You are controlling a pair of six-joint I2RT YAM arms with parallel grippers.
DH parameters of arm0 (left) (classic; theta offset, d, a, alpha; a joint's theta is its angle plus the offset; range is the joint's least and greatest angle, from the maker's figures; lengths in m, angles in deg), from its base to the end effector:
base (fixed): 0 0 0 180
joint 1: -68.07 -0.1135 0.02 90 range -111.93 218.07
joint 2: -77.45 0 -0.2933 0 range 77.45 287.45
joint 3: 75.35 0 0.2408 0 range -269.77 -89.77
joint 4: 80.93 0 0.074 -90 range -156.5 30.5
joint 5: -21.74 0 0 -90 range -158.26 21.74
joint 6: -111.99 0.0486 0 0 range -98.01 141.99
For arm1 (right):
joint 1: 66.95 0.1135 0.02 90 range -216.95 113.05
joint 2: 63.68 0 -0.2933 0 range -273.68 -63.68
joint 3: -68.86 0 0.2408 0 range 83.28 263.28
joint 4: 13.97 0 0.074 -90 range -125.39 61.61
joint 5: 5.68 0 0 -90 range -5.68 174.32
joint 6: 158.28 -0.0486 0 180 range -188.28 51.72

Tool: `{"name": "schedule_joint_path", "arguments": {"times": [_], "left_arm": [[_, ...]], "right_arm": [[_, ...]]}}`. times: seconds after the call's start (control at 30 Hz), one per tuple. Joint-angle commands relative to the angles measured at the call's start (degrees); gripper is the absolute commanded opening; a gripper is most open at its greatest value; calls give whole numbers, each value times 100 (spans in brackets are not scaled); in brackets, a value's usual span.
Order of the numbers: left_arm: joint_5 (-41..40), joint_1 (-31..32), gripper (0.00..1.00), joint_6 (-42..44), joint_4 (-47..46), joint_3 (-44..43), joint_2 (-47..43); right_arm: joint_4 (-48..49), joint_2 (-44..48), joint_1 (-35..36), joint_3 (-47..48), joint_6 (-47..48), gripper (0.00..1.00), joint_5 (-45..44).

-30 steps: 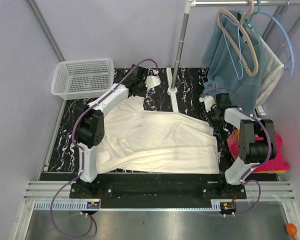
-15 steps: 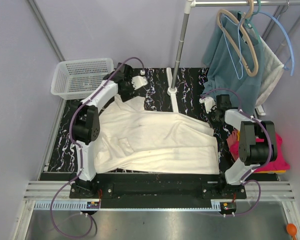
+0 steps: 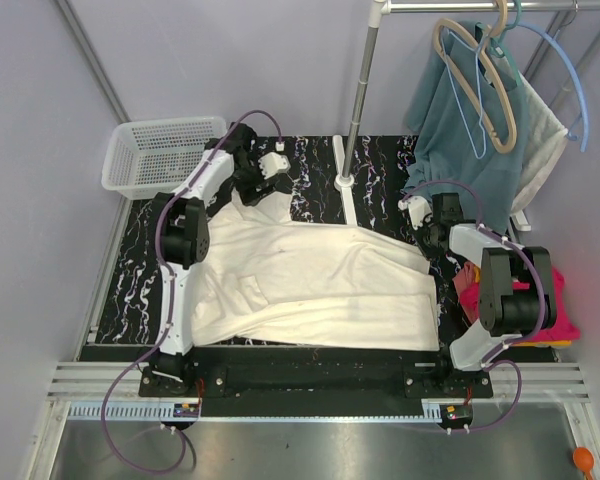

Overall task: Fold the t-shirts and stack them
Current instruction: Fold the tshirt

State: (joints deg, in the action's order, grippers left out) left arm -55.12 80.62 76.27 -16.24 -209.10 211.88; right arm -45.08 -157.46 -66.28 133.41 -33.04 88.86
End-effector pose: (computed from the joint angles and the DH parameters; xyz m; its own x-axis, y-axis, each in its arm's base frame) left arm 0.5019 -0.1231 0.2098 -0.2712 0.8703 -0.4111 0.8979 0.3826 0.2177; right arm 0.3100 0.0075 0.1822 -0.6804 -0.5832 -0.4439 -0.5429 0.8079 -0.2294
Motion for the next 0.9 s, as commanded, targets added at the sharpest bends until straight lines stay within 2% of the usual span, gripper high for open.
{"name": "schedule_joint_path", "arguments": {"times": [0.0, 0.2, 0.63, 0.87], "left_arm": [[145, -78, 88, 232, 265, -942, 434], [-207, -210, 89, 372, 274, -1444, 848], [-321, -377, 89, 548, 414, -1242, 848], [-216, -350, 89, 531, 441, -1365, 1094]], "right_arm": [[-326, 17, -32, -240, 158, 0, -418], [-300, -88, -32, -311, 158, 0, -401], [-1, -150, -32, -557, 316, 0, -1270], [8, -132, -40, -504, 299, 0, -1288]]}}
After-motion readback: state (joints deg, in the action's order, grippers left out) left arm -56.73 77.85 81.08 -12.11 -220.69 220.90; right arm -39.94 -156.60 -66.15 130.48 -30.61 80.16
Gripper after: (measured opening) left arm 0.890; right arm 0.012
